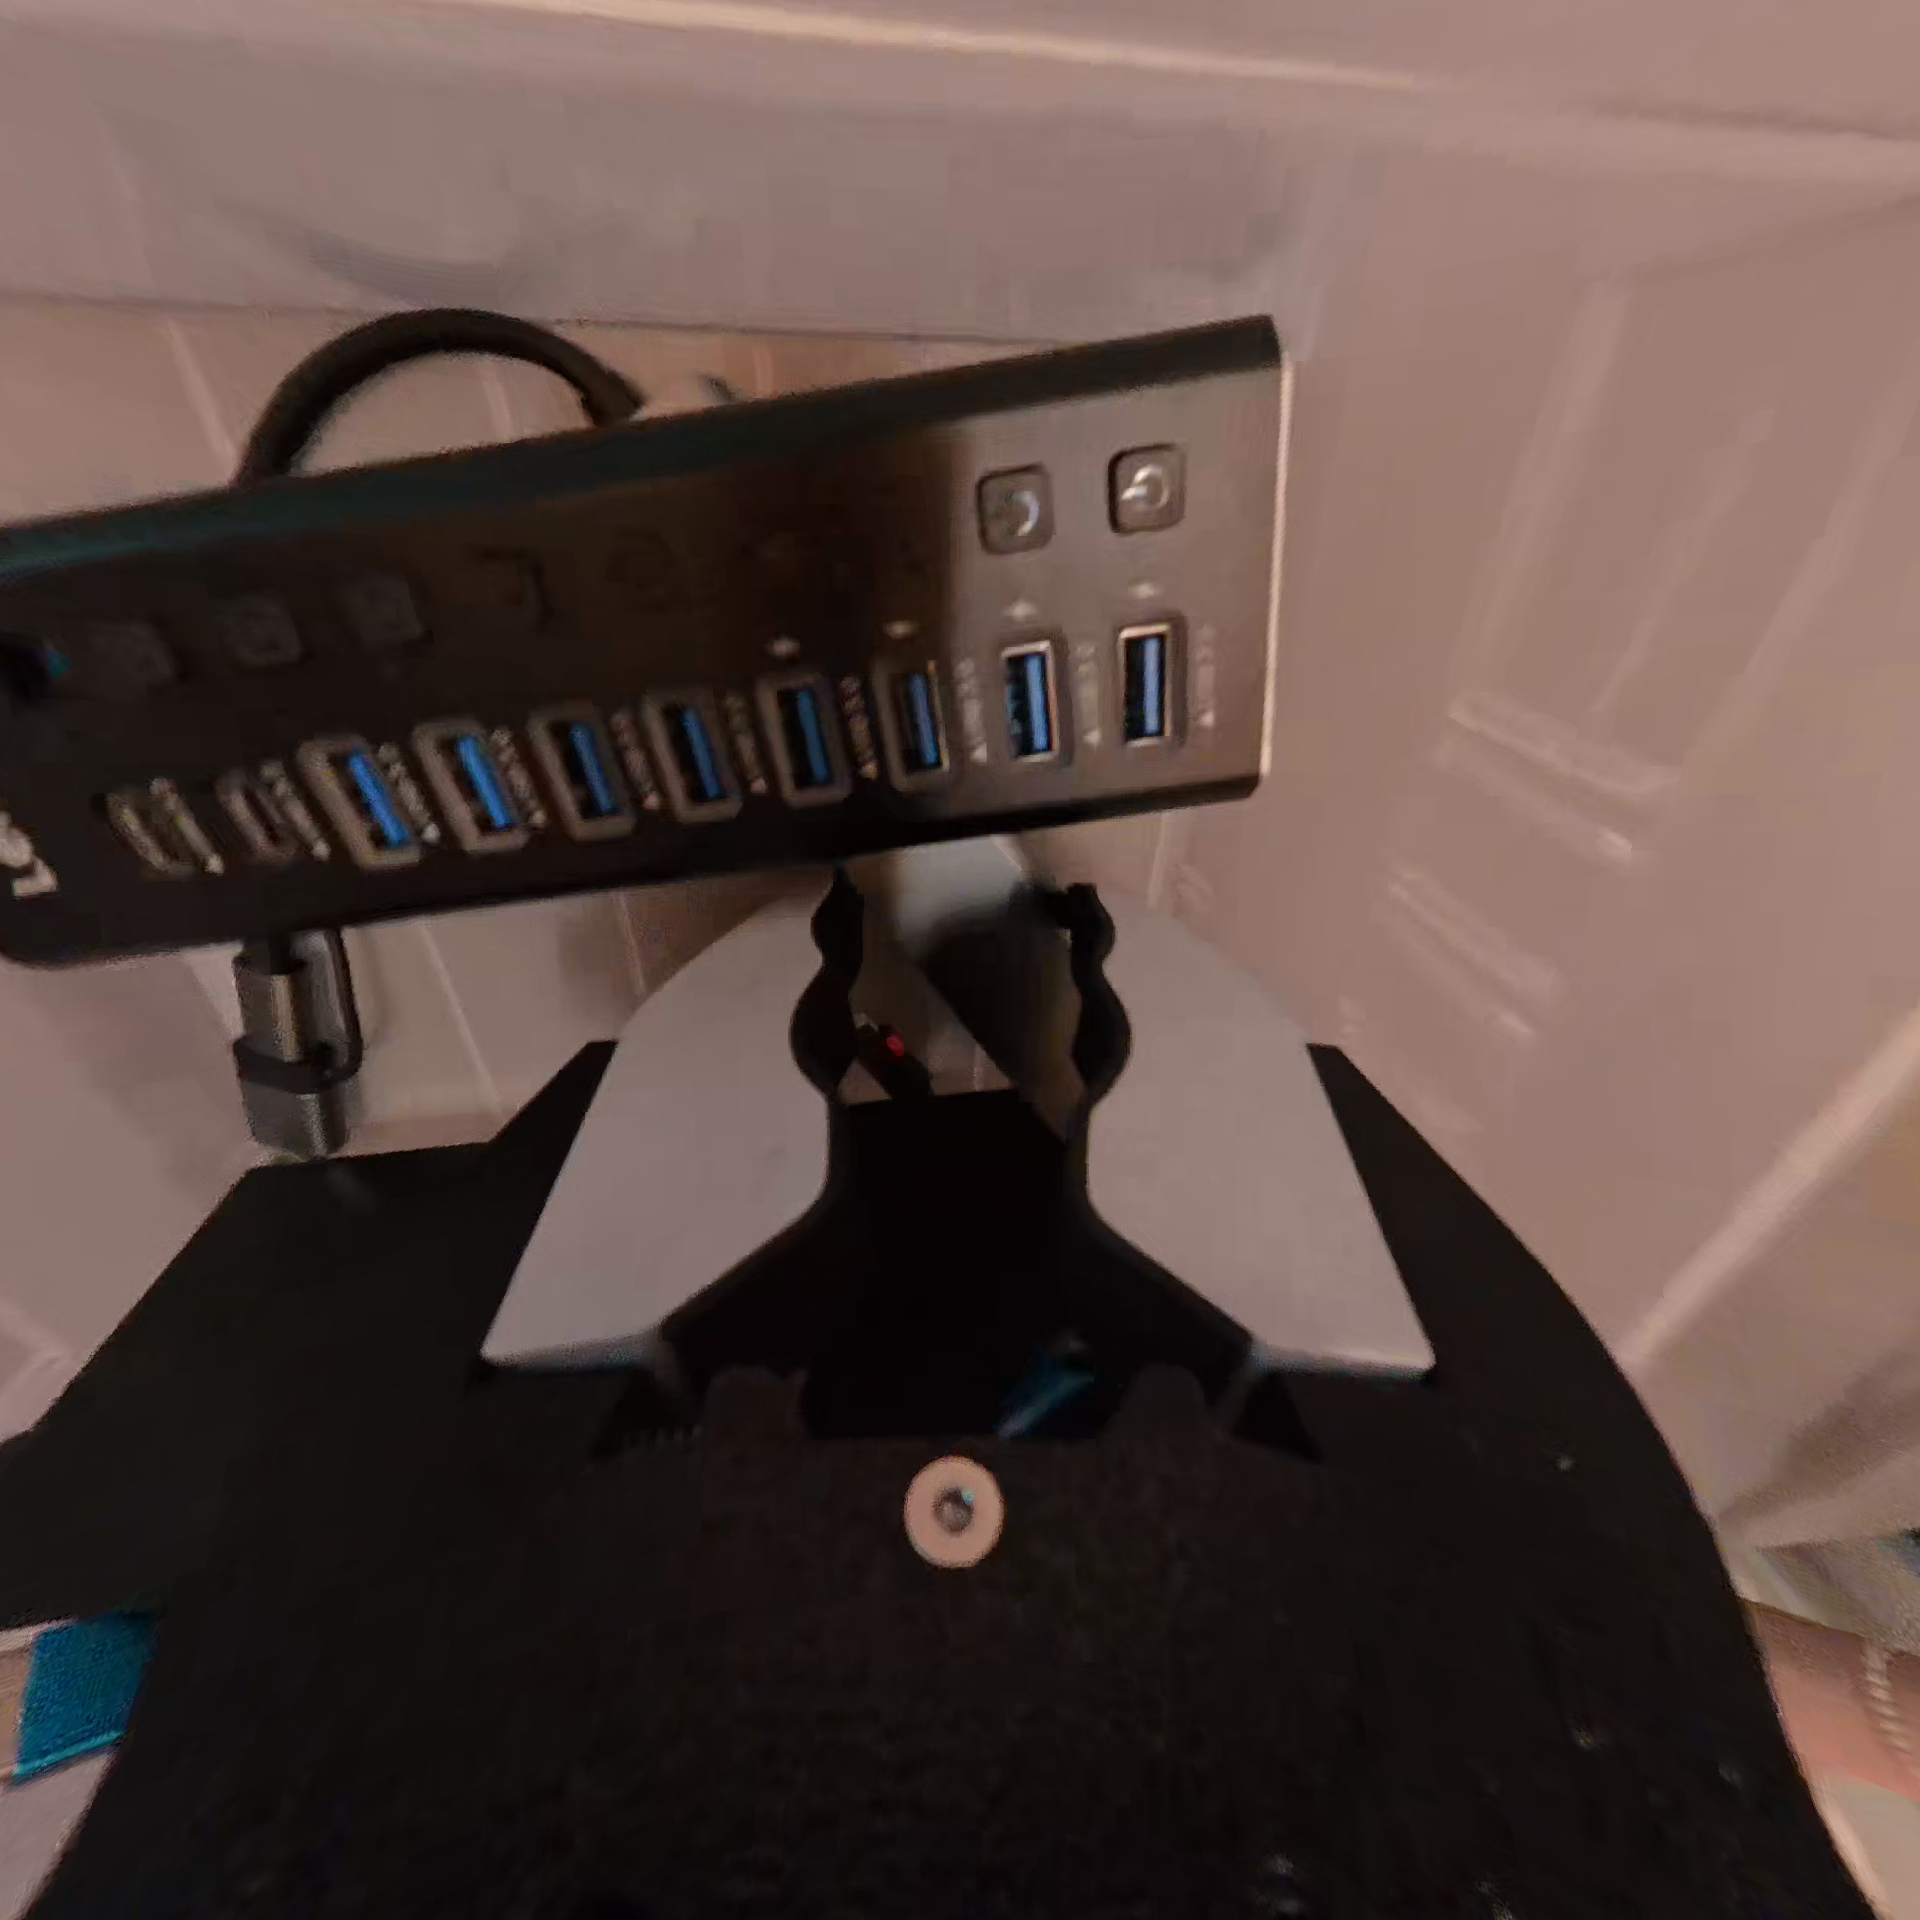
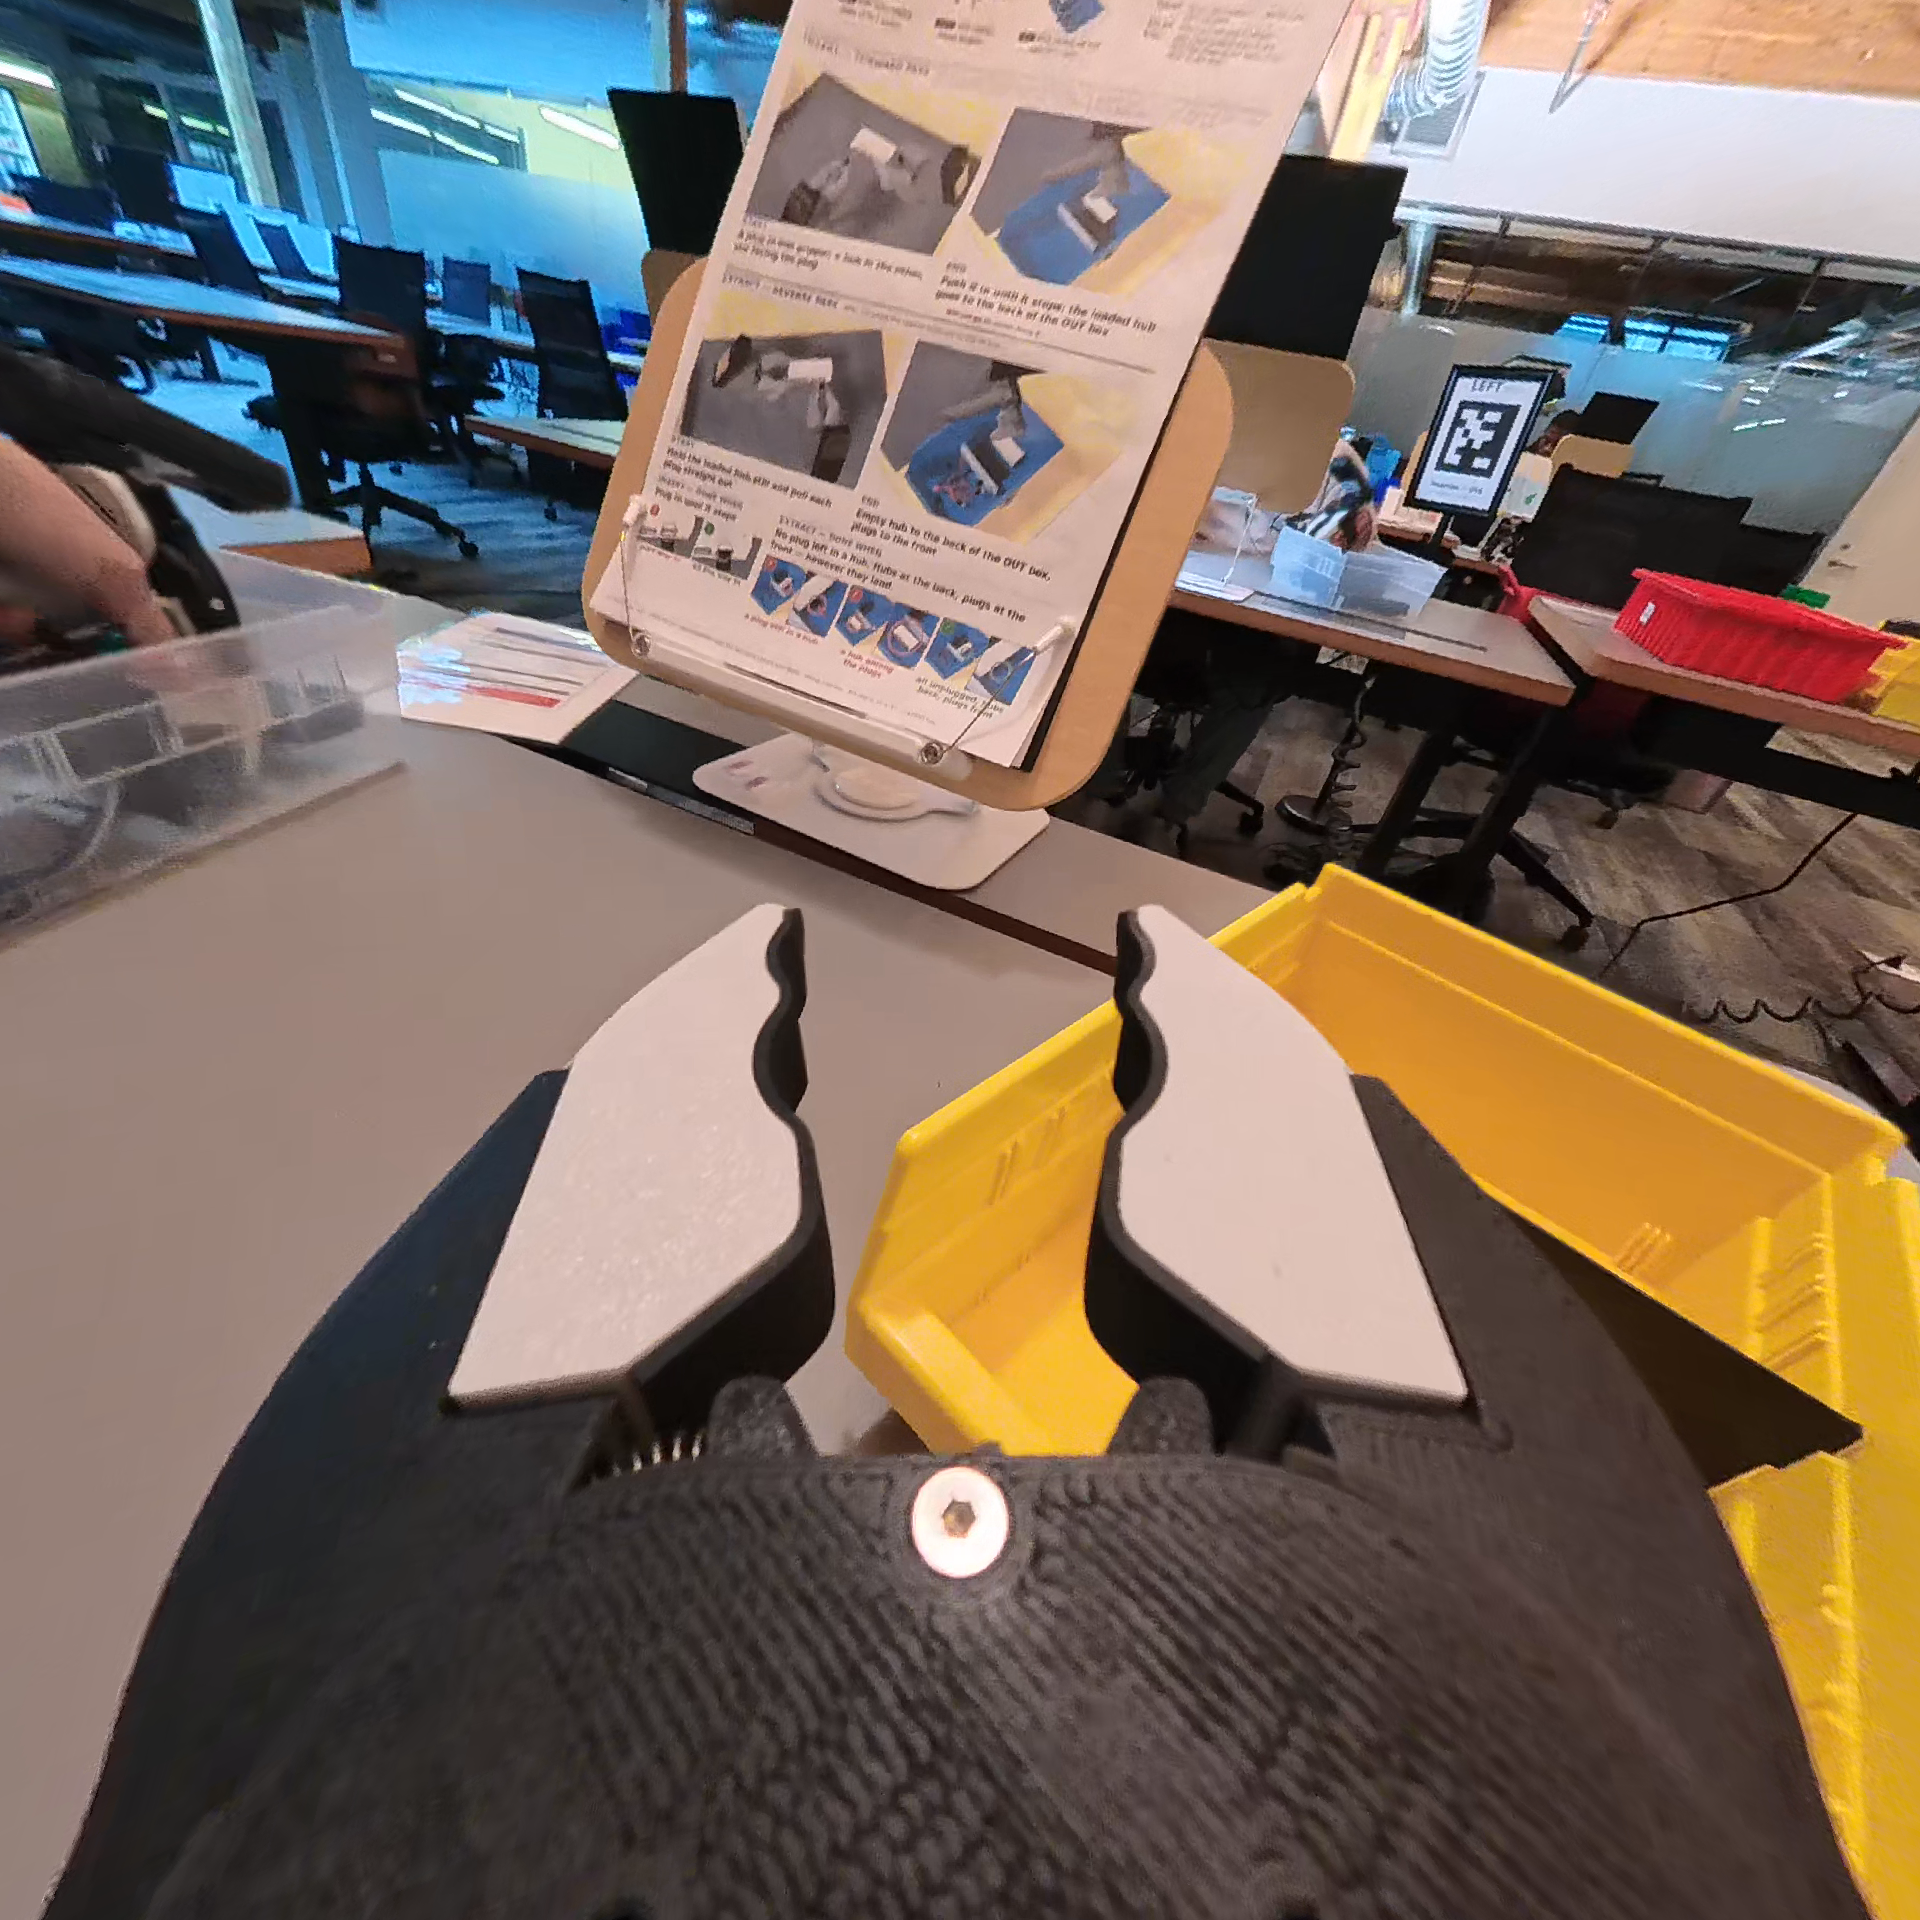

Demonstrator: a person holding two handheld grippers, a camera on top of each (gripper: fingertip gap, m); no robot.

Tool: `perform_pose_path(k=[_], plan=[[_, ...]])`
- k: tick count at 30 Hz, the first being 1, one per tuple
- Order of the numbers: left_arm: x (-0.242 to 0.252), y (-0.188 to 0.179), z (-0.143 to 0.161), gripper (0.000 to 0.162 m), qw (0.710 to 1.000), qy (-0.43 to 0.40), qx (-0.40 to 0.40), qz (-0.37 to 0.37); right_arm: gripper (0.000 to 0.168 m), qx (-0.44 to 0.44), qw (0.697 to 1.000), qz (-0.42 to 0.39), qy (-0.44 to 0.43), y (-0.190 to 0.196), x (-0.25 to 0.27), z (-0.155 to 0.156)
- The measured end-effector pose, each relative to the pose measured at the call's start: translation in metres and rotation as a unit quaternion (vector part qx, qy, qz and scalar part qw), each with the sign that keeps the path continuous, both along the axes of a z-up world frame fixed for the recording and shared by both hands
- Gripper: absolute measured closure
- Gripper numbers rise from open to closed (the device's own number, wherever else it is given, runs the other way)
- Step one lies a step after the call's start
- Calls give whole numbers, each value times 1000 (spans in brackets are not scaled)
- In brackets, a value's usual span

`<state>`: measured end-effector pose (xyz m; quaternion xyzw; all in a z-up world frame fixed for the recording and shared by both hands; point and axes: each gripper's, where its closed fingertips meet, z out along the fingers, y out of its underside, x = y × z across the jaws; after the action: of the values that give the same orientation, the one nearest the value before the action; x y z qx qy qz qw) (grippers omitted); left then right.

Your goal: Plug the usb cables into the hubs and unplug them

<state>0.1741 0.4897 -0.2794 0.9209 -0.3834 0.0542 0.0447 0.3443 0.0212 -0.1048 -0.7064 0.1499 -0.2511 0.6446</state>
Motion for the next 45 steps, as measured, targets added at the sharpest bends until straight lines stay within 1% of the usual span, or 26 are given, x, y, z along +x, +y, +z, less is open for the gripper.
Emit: perform_pose_path(k=[2,4,5,6,7,8,9,10,12,13,14,15,16,17,20,21,23,26,28,29,30,35,39,41,42,45], plan=[[4,7,19,127,997,-73,-7,38,112,9,1000,4,8,-3,-2,3],[3,12,47,132,990,-133,-14,51,112,14,1000,9,10,-4,-5,6],[0,17,64,162,986,-161,0,40,112,15,1000,12,9,-4,-7,8],[2,25,88,162,977,-209,26,35,113,15,1000,15,8,-3,-9,10],[6,24,115,162,964,-261,22,40,113,15,1000,19,5,-3,-12,13],[7,17,139,162,953,-300,-3,42,113,16,1000,25,2,-1,-15,15],[4,8,156,162,949,-312,-16,31,113,17,999,31,0,2,-19,16],[-4,2,164,162,955,-296,-12,11,113,15,999,37,-1,5,-22,17],[-18,-2,168,162,966,-258,16,-13,113,7,999,50,-9,12,-31,19],[-18,-1,170,162,964,-261,36,-13,113,5,998,54,-18,14,-35,21],[-17,1,170,159,962,-267,50,-10,113,2,998,57,-27,16,-39,23],[-16,3,165,142,963,-262,56,-4,113,-2,998,60,-33,17,-43,24],[-15,5,157,131,967,-250,53,3,113,-4,997,63,-38,18,-46,24],[-13,4,146,130,971,-235,40,6,113,-7,997,66,-42,19,-49,24],[-7,-3,109,110,984,-175,-14,10,113,-22,996,72,-38,17,-54,20],[-5,-6,98,107,988,-152,-29,-1,113,-27,996,72,-40,17,-54,20],[-4,-4,77,98,995,-89,-24,-35,113,-42,995,73,-49,15,-53,21],[2,-1,54,97,997,-12,-15,-75,113,-66,994,70,-56,16,-49,15],[11,-11,44,100,996,5,-51,-74,113,-88,992,77,-55,18,-50,6],[16,-14,41,108,995,8,-67,-73,112,-100,990,82,-57,20,-51,1],[18,-15,41,111,994,13,-77,-81,112,-112,988,87,-60,21,-53,-4],[16,-16,43,109,990,41,-94,-92,111,-146,983,93,-69,27,-54,-16],[20,-22,41,121,988,5,-127,-84,111,-143,982,103,-68,31,-57,-17],[21,-26,39,123,985,-28,-162,-57,111,-144,982,105,-69,31,-59,-17],[23,-29,39,128,981,-51,-182,-43,111,-144,981,103,-72,30,-59,-16],[25,-31,39,130,968,-115,-221,-12,111,-146,981,98,-77,26,-56,-15]])
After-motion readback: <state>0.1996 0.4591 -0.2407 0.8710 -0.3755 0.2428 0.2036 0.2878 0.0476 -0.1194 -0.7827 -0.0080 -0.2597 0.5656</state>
